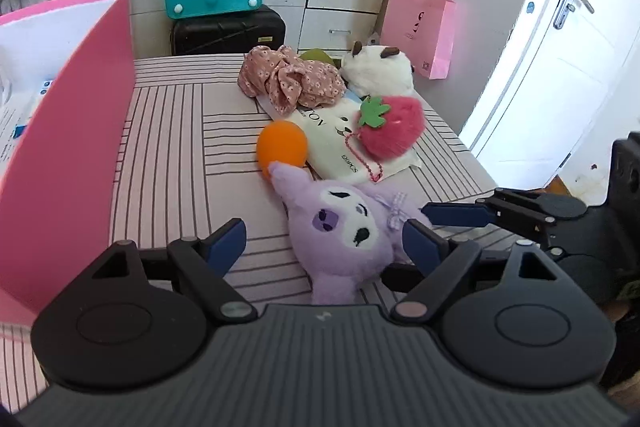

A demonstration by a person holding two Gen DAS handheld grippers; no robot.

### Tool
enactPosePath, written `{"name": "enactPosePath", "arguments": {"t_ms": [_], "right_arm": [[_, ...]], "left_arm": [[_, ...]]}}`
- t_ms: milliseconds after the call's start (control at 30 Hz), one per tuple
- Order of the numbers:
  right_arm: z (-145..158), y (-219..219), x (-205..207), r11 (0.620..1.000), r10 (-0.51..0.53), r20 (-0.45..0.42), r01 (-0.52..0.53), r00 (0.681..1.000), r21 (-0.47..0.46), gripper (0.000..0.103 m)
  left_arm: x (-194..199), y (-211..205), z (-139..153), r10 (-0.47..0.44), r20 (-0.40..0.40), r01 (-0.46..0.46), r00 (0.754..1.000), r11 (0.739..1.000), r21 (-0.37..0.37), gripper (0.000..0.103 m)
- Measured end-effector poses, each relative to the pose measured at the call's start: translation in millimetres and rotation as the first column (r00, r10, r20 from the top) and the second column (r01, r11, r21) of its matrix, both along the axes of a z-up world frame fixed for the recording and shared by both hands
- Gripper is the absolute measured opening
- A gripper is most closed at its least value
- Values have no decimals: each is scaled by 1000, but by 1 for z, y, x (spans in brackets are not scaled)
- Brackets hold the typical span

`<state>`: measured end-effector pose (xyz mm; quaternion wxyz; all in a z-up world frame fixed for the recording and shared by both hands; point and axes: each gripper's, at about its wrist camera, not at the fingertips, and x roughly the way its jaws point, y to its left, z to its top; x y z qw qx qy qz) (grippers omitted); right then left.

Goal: Organize soft objects
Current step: 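Close the left tool on the purple plush bunny's head, then lift the purple bunny with the left tool and carry it over the pink box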

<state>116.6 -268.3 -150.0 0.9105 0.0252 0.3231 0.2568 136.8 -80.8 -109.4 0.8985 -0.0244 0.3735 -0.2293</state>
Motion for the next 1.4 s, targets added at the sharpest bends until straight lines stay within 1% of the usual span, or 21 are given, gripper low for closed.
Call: {"name": "enactPosePath", "arguments": {"t_ms": [67, 133, 167, 200, 233, 300, 333, 400, 500, 600, 700, 800, 833, 867, 967, 1067, 1133, 1267, 1300, 1367, 1400], "right_arm": [[0, 0, 3, 1000, 5, -4, -5, 1000, 0, 82], [0, -1, 4, 1000, -7, -10, 7, 1000, 14, 82], [0, -2, 5, 1000, -15, -13, 15, 1000, 25, 82], [0, -3, 5, 999, -24, -18, 24, 1000, 37, 82], [-1, -2, 4, 999, -27, -18, 28, 999, 36, 82], [-1, 2, 2, 999, -30, -9, 30, 1000, 18, 76], [0, 4, 1, 1000, -21, -8, 21, 1000, 18, 68], [0, 7, 0, 1000, -20, -14, 21, 1000, 15, 64], [-1, 12, -1, 1000, -10, 12, 10, 1000, -26, 61], [-3, 15, 0, 998, -4, 44, 7, 999, -56, 67], [-4, 16, 1, 998, -5, 53, 8, 999, -54, 67], [-2, 18, -3, 998, 8, 54, -5, 999, -56, 56], [-2, 18, -4, 998, 3, 56, 1, 998, -69, 47], [-2, 19, -6, 996, -7, 62, 12, 998, -86, 45], [3, 16, -8, 998, -3, 34, 5, 999, -69, 44], [9, 21, -13, 996, 3, 35, 1, 999, -92, 44], [13, 26, -15, 994, 10, 11, -9, 1000, -105, 43], [22, 36, -22, 991, 26, -18, -28, 999, -133, 42], [25, 38, -24, 989, 32, -42, -38, 999, -141, 42], [34, 39, -25, 991, 21, -87, -32, 996, -126, 42], [38, 39, -27, 993, 22, -90, -32, 996, -115, 42]], "left_arm": [[2, -2, -3, -3, 8, 3, 1000, 1000, 6, 80], [5, -1, -7, -4, -22, 4, 1000, 1000, -27, 72], [8, 0, -9, -2, -38, 0, 999, 999, -43, 64], [10, 1, -11, 2, -54, -5, 999, 999, -53, 59], [12, 1, -14, 7, -68, -11, 998, 998, -61, 57], [15, 1, -18, 18, -85, -25, 996, 997, -80, 51], [16, 2, -19, 16, -94, -24, 995, 996, -89, 50], [17, 2, -20, 14, -103, -24, 995, 995, -94, 46], [16, 2, -20, 24, -104, -32, 994, 996, -80, 44], [17, 3, -20, 27, -106, -35, 994, 997, -72, 44], [19, 6, -21, 38, -114, -48, 993, 996, -81, 43], [20, 7, -21, 44, -120, -54, 992, 995, -82, 43], [20, 7, -20, 43, -122, -53, 992, 995, -81, 43], [20, 7, -20, 43, -127, -53, 991, 995, -83, 43], [22, 11, -17, 18, -159, -35, 987, 993, -109, 43], [21, 14, -15, 4, -179, -25, 984, 993, -117, 42], [19, 16, -12, 0, -197, -24, 980, 993, -119, 42], [14, 17, -4, -11, -225, -5, 974, 997, -72, 43], [12, 18, -1, -19, -228, 5, 974, 998, -62, 43], [5, 18, 6, -41, -213, 32, 976, 999, -44, 43], [2, 19, 9, -54, -204, 47, 978, 998, -39, 43]]}}
